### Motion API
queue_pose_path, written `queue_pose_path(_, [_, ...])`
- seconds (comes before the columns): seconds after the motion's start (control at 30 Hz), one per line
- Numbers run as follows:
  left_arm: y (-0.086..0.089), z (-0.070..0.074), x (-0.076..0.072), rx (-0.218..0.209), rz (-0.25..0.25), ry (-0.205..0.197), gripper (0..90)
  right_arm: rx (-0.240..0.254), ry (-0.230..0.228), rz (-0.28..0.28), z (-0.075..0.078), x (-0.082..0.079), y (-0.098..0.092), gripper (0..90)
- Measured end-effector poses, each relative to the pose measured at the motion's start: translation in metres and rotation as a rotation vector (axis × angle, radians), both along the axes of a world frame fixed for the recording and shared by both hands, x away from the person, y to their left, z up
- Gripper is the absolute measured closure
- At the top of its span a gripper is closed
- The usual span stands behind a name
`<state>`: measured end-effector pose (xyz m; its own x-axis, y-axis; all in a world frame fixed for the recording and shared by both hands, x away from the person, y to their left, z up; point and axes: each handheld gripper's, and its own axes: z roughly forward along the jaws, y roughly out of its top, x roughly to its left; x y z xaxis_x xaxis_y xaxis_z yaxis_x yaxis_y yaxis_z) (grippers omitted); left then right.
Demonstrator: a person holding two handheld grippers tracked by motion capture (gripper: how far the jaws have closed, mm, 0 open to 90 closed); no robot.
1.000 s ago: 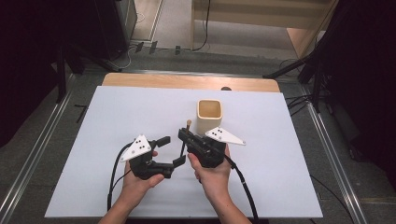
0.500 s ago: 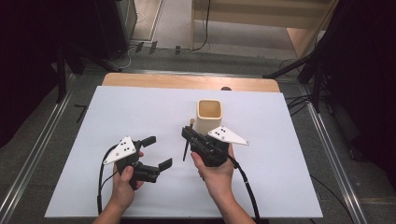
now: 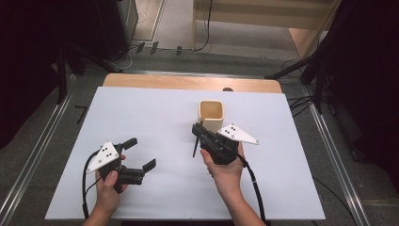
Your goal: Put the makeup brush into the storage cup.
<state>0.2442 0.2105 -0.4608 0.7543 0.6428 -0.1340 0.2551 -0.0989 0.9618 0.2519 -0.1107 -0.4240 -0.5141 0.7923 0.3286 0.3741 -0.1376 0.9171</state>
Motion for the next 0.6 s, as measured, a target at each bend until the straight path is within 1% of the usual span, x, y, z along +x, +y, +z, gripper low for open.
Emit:
queue_pose_path(0.2, [0.011,-0.002,-0.004,0.023,0.025,-0.021,0.0,-0.011,-0.019,-0.025,0.002,0.002,-0.012,83.9])
queue_pose_path(0.27, [0.015,-0.002,-0.006,0.018,0.03,-0.027,0.0,-0.008,-0.021,-0.032,0.002,0.003,-0.016,83.9])
queue_pose_path(0.3, [0.018,-0.002,-0.007,0.022,0.036,-0.033,0.0,-0.009,-0.022,-0.037,0.002,0.004,-0.018,83.9])
queue_pose_path(0.5, [0.033,-0.004,-0.01,0.027,0.065,-0.031,0.0,-0.012,-0.027,-0.068,0.002,0.008,-0.032,83.9])
queue_pose_path(0.6, [0.042,-0.005,-0.011,0.028,0.081,-0.036,0.0,-0.013,-0.029,-0.082,0.002,0.01,-0.039,83.9])
